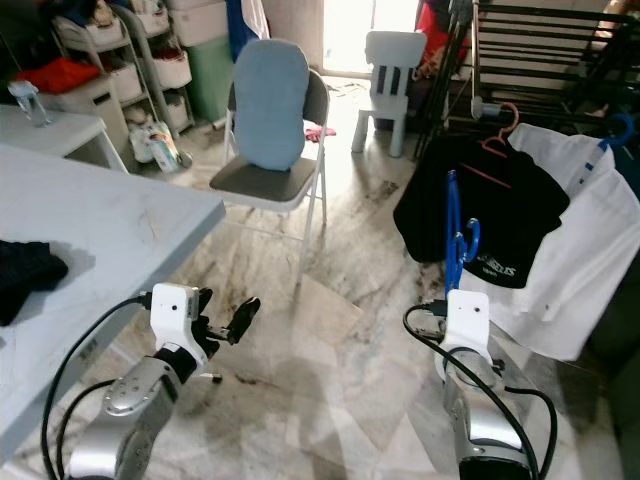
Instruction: Hang hanger
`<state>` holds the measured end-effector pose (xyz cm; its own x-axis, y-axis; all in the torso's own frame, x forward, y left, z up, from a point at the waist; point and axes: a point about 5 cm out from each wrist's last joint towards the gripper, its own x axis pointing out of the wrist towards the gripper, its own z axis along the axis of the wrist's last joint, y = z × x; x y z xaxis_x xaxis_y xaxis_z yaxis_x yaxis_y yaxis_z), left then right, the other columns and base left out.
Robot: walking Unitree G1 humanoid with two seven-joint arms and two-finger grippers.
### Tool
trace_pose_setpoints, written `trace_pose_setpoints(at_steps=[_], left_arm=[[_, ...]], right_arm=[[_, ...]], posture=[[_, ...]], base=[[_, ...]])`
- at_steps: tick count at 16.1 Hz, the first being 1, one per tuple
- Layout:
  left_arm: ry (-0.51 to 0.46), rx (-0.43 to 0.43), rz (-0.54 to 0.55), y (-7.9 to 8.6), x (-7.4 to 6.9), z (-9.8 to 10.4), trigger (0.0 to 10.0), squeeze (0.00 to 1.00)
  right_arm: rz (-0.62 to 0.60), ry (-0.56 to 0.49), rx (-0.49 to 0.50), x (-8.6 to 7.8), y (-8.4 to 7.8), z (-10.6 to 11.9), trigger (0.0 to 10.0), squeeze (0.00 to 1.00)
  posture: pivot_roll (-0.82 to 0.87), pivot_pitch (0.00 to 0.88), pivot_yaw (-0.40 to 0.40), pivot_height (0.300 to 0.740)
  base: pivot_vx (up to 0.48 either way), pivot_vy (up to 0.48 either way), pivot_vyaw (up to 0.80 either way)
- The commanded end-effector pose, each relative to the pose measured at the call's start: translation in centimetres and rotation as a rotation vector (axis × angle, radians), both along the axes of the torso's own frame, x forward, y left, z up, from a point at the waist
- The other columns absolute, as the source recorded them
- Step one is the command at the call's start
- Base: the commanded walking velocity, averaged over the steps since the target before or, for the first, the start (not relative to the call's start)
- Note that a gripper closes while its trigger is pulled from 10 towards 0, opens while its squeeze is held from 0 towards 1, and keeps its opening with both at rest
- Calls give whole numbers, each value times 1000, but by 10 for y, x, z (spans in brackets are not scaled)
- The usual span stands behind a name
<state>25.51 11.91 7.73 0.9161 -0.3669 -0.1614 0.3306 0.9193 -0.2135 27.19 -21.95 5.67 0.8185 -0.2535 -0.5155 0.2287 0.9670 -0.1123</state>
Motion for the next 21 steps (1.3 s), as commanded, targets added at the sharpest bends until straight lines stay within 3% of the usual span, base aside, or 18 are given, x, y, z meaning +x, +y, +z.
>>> trace_pose_setpoints(at_steps=[1, 7, 12, 21], left_arm=[[-25, -2, -6, -2, 1, 5, 10000, 0], [-50, 11, -52, -7, 12, 8, 10000, 0], [-48, 8, -76, -16, 12, 6, 10000, 0], [-50, 37, -104, -21, 19, 9, 10000, 0]], right_arm=[[-3, -1, -18, 2, -1, 3, 10000, 0], [-51, -9, -22, -3, -5, 3, 10000, 0], [-39, -15, -22, 1, -3, 5, 10000, 0], [-33, 7, -9, -5, 1, -1, 10000, 0]], posture=[[-135, 0, -19, 740], [-165, 0, 13, 740], [-178, 0, 17, 740], [-178, 0, 46, 740]], base=[[0, 0, -800], [327, 0, -800], [359, 0, -748], [369, 0, -44]])
